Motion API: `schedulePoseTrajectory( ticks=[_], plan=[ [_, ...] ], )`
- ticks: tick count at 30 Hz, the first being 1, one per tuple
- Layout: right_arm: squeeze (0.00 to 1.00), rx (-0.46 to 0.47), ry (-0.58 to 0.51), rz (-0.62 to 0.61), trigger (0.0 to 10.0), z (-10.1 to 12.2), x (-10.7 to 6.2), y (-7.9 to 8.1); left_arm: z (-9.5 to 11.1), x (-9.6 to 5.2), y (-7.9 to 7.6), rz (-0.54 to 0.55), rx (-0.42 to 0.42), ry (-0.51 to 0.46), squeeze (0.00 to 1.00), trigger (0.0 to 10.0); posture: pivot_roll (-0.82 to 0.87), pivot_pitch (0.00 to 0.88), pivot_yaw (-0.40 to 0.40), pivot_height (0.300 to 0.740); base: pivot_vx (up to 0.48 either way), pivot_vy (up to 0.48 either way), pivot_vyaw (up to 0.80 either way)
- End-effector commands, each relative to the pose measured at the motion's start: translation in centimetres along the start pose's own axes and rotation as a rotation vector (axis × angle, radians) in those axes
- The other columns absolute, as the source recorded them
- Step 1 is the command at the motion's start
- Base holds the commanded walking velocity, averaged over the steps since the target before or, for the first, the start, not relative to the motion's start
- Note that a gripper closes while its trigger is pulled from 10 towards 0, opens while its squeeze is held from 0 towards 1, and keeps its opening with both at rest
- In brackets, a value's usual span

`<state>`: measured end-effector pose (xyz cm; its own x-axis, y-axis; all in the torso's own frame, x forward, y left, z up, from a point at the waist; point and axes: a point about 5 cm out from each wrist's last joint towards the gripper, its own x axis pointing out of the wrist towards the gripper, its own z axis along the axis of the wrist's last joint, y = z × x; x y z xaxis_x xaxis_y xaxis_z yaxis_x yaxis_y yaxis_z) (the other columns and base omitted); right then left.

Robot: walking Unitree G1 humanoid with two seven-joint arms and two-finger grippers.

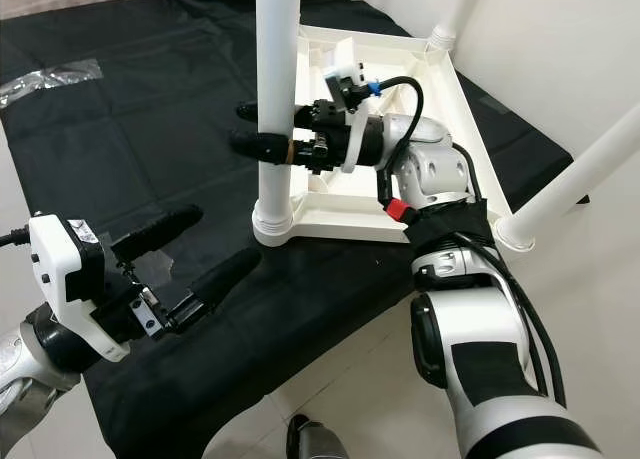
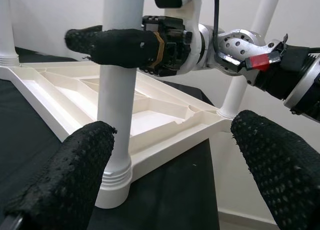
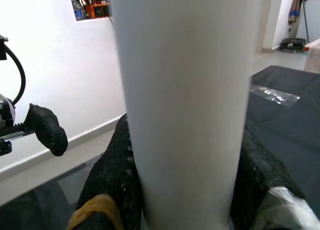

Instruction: Building children table

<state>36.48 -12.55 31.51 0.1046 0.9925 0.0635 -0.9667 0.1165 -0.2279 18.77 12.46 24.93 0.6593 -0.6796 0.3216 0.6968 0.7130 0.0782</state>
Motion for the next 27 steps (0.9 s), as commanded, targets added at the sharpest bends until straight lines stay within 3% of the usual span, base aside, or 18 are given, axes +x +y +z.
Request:
schedulePoseTrajectory(
  ticks=[1,3,6,7,8,9,10,11,12,13,14,15,16,22,23,27],
  plan=[
    [0.00,0.017,0.017,0.025,0.0,-0.5,0.3,0.2,0.1,0.0,-0.6,-0.021,0.001,-0.007,0.00,10.0,0.08,0.246,-0.141,0.740,0.000,0.000,0.00],
    [0.00,0.011,0.024,-0.023,0.0,-1.0,0.5,0.3,0.1,0.1,-0.6,-0.021,0.008,-0.008,0.00,10.0,0.09,0.239,-0.151,0.740,0.000,0.000,0.00],
    [0.00,0.003,0.010,-0.242,0.0,-2.0,1.6,0.2,0.6,0.3,-0.4,-0.012,0.024,-0.029,0.00,10.0,0.09,0.241,-0.157,0.740,0.000,0.000,0.00],
    [0.00,0.018,0.008,-0.386,0.0,-2.7,2.5,0.3,0.7,0.2,-0.3,-0.009,0.033,-0.025,0.00,10.0,0.10,0.244,-0.163,0.740,0.000,0.000,0.00],
    [0.00,0.018,0.008,-0.386,0.0,-2.7,2.5,0.3,0.7,0.2,-0.3,-0.009,0.033,-0.025,0.00,10.0,0.10,0.244,-0.163,0.740,0.000,0.000,0.00],
    [0.00,0.028,0.008,-0.481,0.0,-3.1,2.9,0.5,0.7,0.1,-0.3,-0.007,0.039,-0.021,0.00,10.0,0.10,0.244,-0.163,0.740,0.000,0.000,0.00],
    [0.00,-0.038,0.083,-0.858,0.0,-4.3,2.7,0.9,0.7,0.0,-0.2,-0.002,0.044,-0.019,0.00,10.0,0.09,0.244,-0.160,0.740,0.000,0.000,0.00],
    [0.00,-0.038,0.083,-0.858,0.0,-4.3,2.7,0.9,0.7,0.0,-0.2,-0.002,0.044,-0.019,0.00,10.0,0.09,0.244,-0.160,0.740,0.000,0.000,0.00],
    [0.00,-0.028,0.092,-0.937,0.0,-5.3,3.8,2.8,0.8,0.0,0.0,0.001,0.048,-0.020,0.00,10.0,0.10,0.246,-0.153,0.740,0.000,0.000,0.00],
    [0.00,-0.036,0.099,-0.960,0.0,-6.0,5.0,4.8,0.9,0.0,0.2,0.004,0.051,-0.022,0.00,10.0,0.10,0.251,-0.148,0.740,0.000,0.000,0.00],
    [0.00,-0.036,0.099,-0.960,0.0,-6.0,5.0,4.8,0.9,0.0,0.2,0.004,0.051,-0.022,0.00,10.0,0.10,0.251,-0.148,0.740,0.000,0.000,0.00],
    [0.00,-0.005,0.101,-0.897,0.0,-6.9,6.8,6.7,1.0,0.0,0.3,0.004,0.051,-0.028,0.00,10.0,0.08,0.227,-0.124,0.740,0.000,0.000,0.00],
    [0.00,0.001,0.084,-0.818,0.0,-6.9,8.0,7.4,1.0,0.1,0.3,0.000,0.053,-0.029,0.00,10.0,0.09,0.224,-0.124,0.740,0.000,0.000,0.00],
    [0.00,-0.034,0.069,-0.742,0.0,-5.9,9.6,6.5,1.0,0.4,0.4,-0.016,0.051,-0.037,0.00,10.0,0.09,0.218,-0.118,0.740,0.000,0.000,0.00],
    [0.00,-0.042,0.065,-0.743,10.0,-5.5,9.8,6.3,1.0,0.5,0.4,-0.021,0.050,-0.035,0.00,10.0,0.10,0.220,-0.115,0.740,0.000,0.000,0.00],
    [0.00,-0.009,0.017,-0.685,10.0,-4.6,10.1,5.9,0.9,0.4,0.4,-0.021,0.045,-0.029,0.00,10.0,0.11,0.222,-0.107,0.740,0.000,0.000,0.00]
  ],
)
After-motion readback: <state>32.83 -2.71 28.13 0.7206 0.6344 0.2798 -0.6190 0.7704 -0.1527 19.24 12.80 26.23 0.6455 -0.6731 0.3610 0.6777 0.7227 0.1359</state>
